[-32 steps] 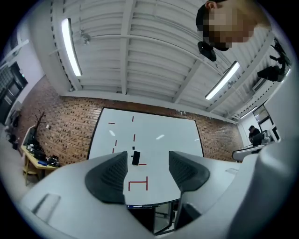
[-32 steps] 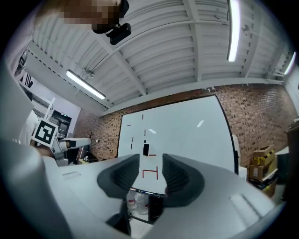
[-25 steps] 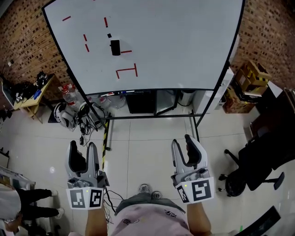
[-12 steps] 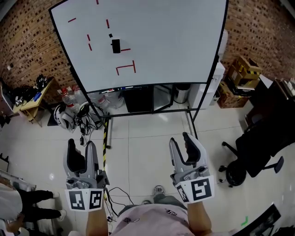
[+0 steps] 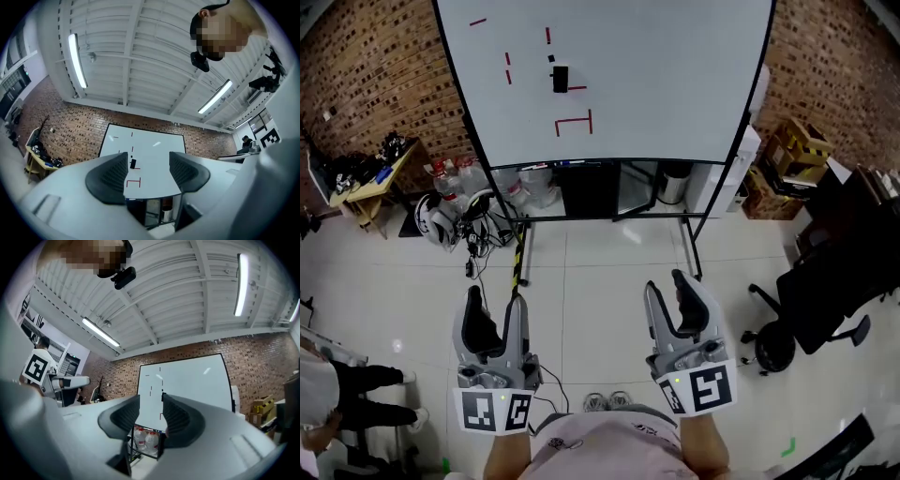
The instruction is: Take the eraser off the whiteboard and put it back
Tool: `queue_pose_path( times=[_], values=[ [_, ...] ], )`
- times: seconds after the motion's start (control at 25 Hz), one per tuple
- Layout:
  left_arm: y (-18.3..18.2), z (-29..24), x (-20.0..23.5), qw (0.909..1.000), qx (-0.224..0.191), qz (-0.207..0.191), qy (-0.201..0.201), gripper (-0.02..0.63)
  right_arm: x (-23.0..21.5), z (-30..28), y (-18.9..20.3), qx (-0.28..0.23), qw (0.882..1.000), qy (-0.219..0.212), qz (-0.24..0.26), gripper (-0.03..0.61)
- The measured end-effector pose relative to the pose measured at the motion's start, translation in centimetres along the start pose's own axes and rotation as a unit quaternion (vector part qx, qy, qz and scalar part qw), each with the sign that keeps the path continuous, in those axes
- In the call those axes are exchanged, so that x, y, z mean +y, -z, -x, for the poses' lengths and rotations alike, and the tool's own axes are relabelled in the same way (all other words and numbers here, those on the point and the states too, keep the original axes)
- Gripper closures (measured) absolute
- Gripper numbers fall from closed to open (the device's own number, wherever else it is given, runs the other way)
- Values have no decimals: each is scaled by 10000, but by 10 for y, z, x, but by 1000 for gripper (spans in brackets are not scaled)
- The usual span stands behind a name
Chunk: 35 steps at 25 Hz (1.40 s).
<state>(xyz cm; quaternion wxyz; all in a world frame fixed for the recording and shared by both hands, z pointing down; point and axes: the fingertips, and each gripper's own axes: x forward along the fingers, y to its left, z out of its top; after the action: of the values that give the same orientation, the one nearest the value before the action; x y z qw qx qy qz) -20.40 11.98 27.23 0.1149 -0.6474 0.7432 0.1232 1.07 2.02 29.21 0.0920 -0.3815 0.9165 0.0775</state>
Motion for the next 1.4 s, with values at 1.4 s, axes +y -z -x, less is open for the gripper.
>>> queue_pose_path(
  times=[1.4],
  values=[
    [27, 4, -51, 9975, 588, 220, 311, 347, -18, 15, 15, 151, 9996, 199, -130, 431]
  ],
)
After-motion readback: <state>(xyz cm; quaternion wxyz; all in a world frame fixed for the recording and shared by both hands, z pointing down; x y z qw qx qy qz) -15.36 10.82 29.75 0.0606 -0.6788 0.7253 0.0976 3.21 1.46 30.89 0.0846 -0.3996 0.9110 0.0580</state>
